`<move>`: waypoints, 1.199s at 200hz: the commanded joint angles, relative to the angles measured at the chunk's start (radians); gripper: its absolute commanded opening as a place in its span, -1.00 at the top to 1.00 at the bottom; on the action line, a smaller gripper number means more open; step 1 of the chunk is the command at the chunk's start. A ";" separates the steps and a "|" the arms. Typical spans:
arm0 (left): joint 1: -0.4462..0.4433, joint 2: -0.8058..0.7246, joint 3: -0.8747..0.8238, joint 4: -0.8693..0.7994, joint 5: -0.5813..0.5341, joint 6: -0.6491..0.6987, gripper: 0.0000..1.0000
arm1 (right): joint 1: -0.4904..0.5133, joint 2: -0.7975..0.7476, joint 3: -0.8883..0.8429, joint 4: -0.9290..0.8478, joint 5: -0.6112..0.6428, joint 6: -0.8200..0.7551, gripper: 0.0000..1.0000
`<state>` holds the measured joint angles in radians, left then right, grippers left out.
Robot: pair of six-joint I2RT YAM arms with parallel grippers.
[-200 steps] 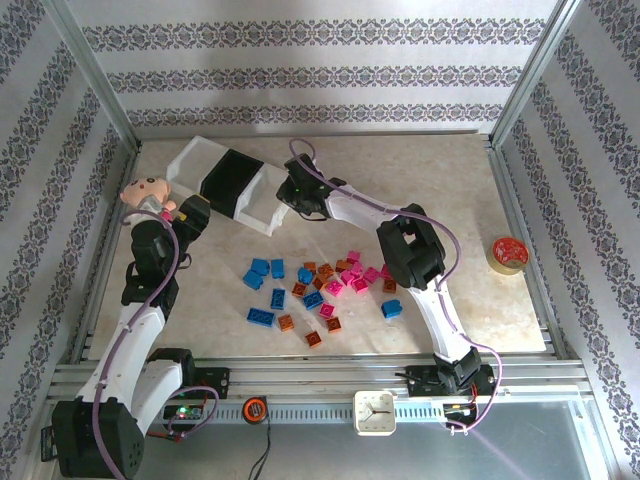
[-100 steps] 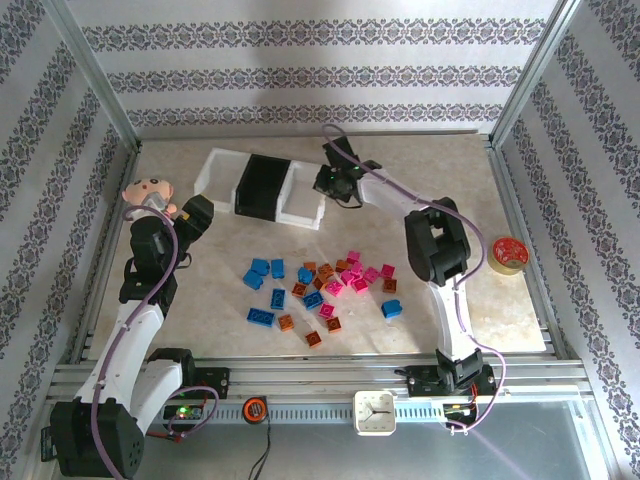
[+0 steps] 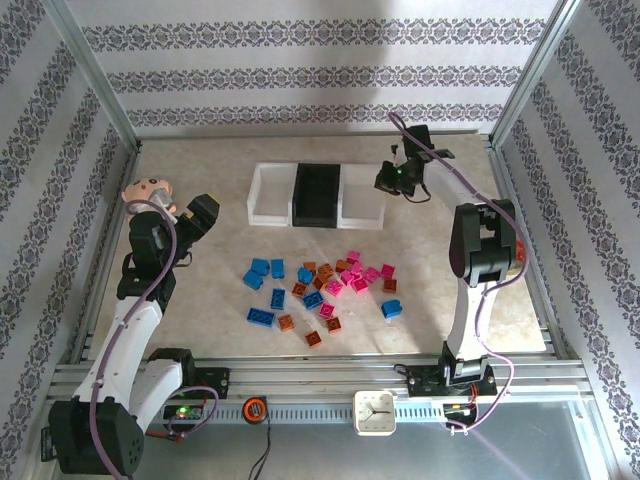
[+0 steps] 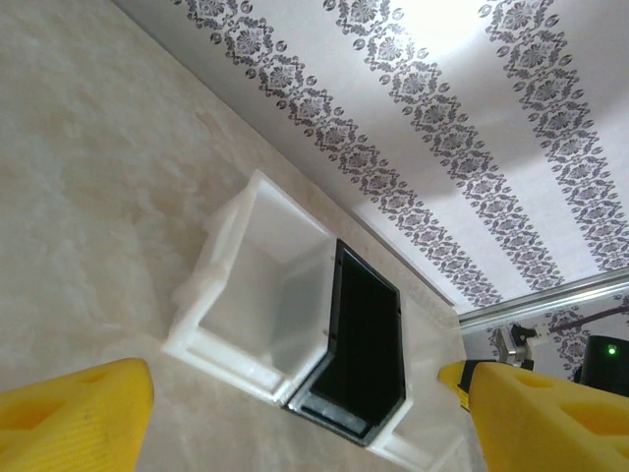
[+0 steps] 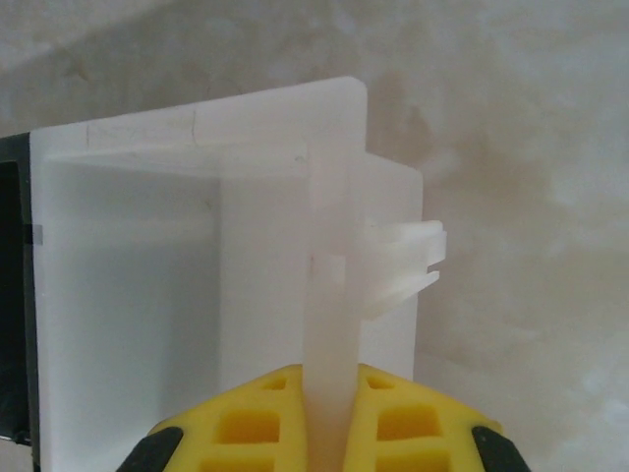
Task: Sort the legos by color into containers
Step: Move the container to the center of the table.
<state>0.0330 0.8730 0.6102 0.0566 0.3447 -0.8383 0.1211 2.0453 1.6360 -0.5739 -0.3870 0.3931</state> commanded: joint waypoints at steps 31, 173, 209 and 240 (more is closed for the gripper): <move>-0.017 0.022 0.008 -0.022 0.042 0.008 -0.67 | -0.017 -0.079 -0.104 0.000 -0.162 -0.147 1.00; -0.074 0.055 0.012 -0.054 0.030 0.036 -0.73 | 0.004 -0.195 -0.281 0.141 0.059 0.014 0.14; -0.083 0.041 0.023 -0.072 0.024 0.044 -0.87 | 0.021 -0.336 -0.328 0.133 0.121 0.022 -0.13; -0.084 0.014 0.006 -0.068 0.029 0.041 -0.99 | 0.098 -0.527 -0.495 0.082 0.204 0.051 -0.35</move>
<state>-0.0402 0.9211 0.6102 0.0040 0.3656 -0.8116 0.1535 1.6558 1.2510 -0.4488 -0.2668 0.4202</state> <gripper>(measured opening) 0.992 0.647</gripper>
